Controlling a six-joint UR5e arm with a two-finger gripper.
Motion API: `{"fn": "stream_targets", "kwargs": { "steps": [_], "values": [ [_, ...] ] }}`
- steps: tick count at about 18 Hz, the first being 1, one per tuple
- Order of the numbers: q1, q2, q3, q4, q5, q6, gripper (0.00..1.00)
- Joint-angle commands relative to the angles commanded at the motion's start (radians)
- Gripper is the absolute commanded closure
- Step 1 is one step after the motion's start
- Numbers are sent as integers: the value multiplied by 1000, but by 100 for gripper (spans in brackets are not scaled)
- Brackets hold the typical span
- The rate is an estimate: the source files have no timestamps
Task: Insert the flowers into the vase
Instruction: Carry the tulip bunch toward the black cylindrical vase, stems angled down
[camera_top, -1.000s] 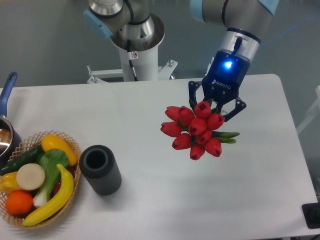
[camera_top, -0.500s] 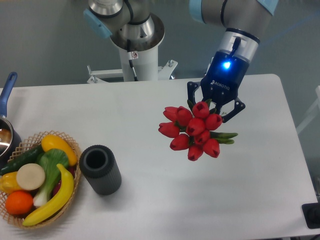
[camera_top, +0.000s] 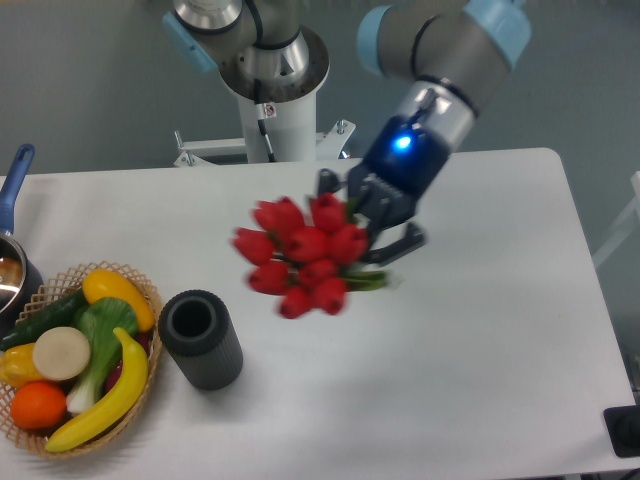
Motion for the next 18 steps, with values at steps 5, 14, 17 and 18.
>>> {"fn": "stream_targets", "kwargs": {
  "steps": [5,14,17,18],
  "values": [
    [-68,-2,-3,0,-84,-5,66],
    [-117,-2,-64,0,-218,-3,66],
    [-130,-3,-52,-2,-223,-3,66],
    [-137,-5,-54,0,-223,-3,66]
  ]
}}
